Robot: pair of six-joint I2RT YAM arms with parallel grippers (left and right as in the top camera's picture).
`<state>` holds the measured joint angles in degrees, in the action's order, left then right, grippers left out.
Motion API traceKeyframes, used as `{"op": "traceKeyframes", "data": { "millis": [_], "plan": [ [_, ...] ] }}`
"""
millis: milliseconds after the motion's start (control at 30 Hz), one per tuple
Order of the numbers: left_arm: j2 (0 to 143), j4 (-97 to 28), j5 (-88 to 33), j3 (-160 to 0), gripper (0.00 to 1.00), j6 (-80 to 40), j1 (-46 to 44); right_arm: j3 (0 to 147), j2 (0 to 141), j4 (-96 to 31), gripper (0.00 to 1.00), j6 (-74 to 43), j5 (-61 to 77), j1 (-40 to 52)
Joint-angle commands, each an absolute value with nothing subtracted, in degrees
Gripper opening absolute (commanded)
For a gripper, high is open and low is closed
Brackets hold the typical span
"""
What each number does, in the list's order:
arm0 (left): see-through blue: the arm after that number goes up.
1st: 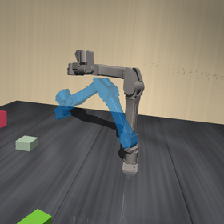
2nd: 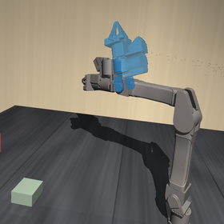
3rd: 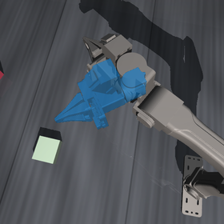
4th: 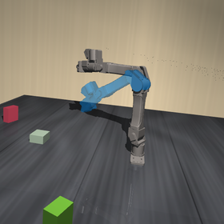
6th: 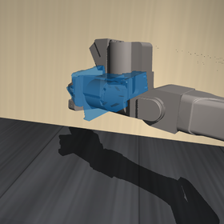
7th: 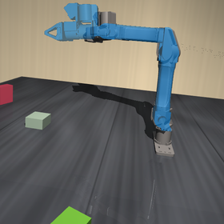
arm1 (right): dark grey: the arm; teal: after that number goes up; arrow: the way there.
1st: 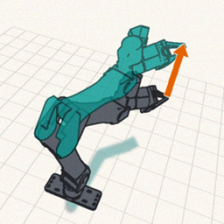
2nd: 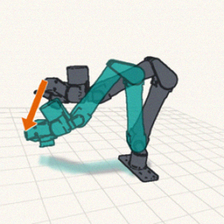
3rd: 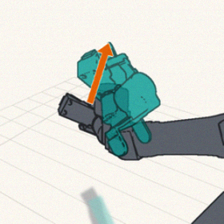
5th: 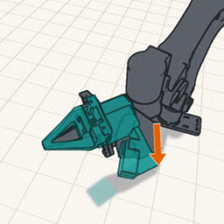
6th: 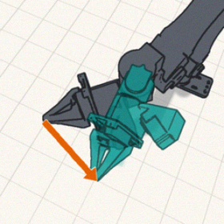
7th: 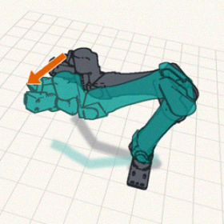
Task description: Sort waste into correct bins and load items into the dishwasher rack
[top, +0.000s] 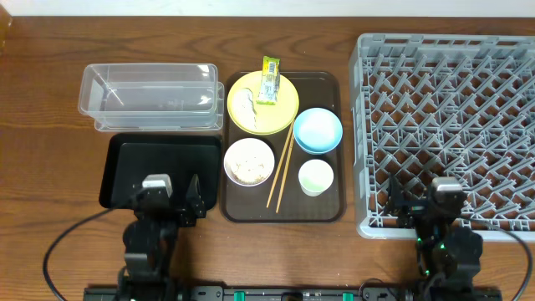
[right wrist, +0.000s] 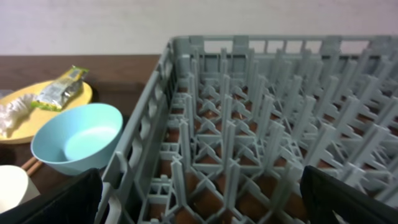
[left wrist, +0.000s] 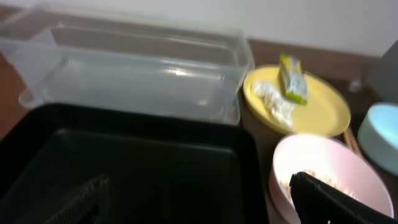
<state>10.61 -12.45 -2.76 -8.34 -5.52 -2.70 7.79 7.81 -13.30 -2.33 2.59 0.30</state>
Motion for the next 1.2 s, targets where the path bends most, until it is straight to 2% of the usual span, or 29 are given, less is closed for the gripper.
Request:
{"op": "traceKeyframes", "data": {
  "millis": [0, 133, 367, 533, 767, 1067, 1167],
  "plan": [
    [18.7, -14.3, -2.5, -17.1, 0.93, -5.1, -2.5, 15.0, 14.6, -14.5, 0.99, -2.9, -0.3, 1.1],
    [31.8, -20.0, -2.5, -27.8, 0.93, -5.2, -2.5, 23.1, 25.1, -17.5, 0.99, -2.9, -0.8, 1.1],
    [55.6, -42.0, -6.0, -51.4, 0.93, -5.1, -2.5, 39.1, 45.2, -29.8, 0.99, -2.9, -0.8, 1.1],
    [66.3, -51.7, -6.5, -62.5, 0.93, -5.1, -2.5, 47.0, 55.2, -36.8, 0.99, -2.9, -0.5, 1.1],
    [70.9, -41.7, -16.5, -63.9, 0.93, -5.2, -2.7, 48.6, 59.6, -37.1, 0.99, -2.9, 2.6, 1.1],
    [85.2, -35.0, -10.4, -77.2, 0.93, -4.3, -8.3, 48.6, 59.6, -36.7, 0.99, -3.0, 2.7, 1.1],
    [91.7, -29.1, -9.7, -81.6, 0.93, -4.0, -10.7, 48.7, 59.6, -36.6, 0.99, -3.0, 2.9, 1.1]
  ]
}}
